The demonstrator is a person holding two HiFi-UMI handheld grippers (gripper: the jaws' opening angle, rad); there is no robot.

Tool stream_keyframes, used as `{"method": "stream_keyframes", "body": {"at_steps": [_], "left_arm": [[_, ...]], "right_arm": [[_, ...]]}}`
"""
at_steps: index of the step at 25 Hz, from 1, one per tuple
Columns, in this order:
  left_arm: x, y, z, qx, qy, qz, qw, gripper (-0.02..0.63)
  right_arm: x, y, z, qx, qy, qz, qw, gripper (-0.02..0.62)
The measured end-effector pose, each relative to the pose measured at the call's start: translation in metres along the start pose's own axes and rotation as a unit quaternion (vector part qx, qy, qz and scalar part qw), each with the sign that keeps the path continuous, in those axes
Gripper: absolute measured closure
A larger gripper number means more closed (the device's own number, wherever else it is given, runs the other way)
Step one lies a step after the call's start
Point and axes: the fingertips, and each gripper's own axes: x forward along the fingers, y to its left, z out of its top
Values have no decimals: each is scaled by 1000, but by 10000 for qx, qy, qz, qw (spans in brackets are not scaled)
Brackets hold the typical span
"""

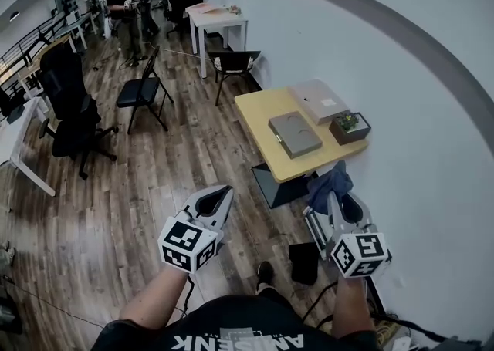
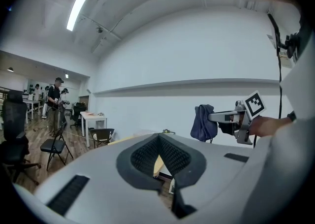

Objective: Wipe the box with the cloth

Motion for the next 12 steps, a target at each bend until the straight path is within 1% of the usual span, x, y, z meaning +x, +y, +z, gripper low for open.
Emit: {"method": "stream_keyframes", "body": {"at_steps": [4, 6, 8, 10, 12], "left_arm": [[49, 11, 11, -58, 28, 164, 9998, 604], [72, 14, 16, -86, 18, 272, 9996, 604], [95, 17, 20, -138, 17, 356, 9993, 604], [117, 15, 21, -136, 111, 344, 9993, 604], [138, 13, 21, -118, 185, 335, 9992, 604]], "right_arm": [[41, -37, 6, -19, 56, 188, 9998, 520], [59, -56, 8, -75, 72, 214, 9997, 518], [74, -74, 11, -266, 91, 192, 9994, 518], [87, -89, 13, -453, 106, 203, 9987, 520], [99, -104, 14, -527, 119, 265, 9982, 518]]}}
